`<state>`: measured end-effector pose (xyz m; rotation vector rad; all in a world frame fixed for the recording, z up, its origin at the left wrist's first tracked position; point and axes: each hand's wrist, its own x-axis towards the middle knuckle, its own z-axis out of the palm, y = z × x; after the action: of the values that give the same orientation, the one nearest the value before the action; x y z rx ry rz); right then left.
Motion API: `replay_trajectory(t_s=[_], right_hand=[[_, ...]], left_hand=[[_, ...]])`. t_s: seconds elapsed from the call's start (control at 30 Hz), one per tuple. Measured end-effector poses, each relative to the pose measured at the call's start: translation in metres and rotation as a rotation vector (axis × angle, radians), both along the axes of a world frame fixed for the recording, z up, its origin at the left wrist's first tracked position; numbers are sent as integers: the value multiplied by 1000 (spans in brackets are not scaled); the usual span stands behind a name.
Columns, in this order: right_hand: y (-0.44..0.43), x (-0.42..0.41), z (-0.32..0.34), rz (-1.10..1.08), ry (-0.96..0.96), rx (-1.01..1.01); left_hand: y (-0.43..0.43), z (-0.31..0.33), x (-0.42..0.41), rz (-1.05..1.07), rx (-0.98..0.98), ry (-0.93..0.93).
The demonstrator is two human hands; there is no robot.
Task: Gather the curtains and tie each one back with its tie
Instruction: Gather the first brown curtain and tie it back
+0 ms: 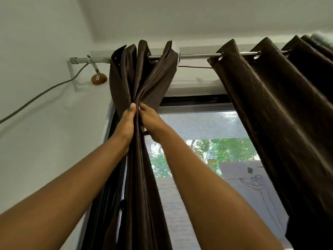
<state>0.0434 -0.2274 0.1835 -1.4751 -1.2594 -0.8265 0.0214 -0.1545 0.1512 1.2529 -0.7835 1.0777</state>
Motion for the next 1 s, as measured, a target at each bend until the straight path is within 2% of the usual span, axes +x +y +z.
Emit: replay_trajectory(t_s=[0.07, 0.2, 0.27, 0.33, 0.43, 0.5, 0.53, 0.67, 0.83, 0.9, 1.0], right_hand=[[-12, 12, 3, 81, 29, 14], [-20, 41, 8, 152, 80, 344], [-13, 46, 11, 218, 178, 388], [-4, 44, 14, 250, 231, 340], [10, 30, 18, 341, 246, 134], [19, 17, 21, 284, 220, 30], [20, 14, 26, 266, 191, 52], [-1, 24, 57, 303, 188, 419], [-17, 42, 71, 226, 292, 319], [-17, 41, 75, 198, 292, 283], [-7, 34, 82, 154, 235, 223]], left_hand=[[23, 2, 0, 39, 21, -16], [45, 17, -7, 7, 17, -32], [50, 25, -9, 22, 12, -27], [55, 28, -6, 7, 29, 21], [50, 30, 4, -56, 125, 90], [44, 34, 1, -48, 181, 84], [45, 39, -2, -26, 192, 79], [86, 60, -14, -57, 75, 44], [115, 73, -6, 24, 128, 162], [118, 84, 2, 52, 131, 159], [101, 94, 5, -21, 227, 108]])
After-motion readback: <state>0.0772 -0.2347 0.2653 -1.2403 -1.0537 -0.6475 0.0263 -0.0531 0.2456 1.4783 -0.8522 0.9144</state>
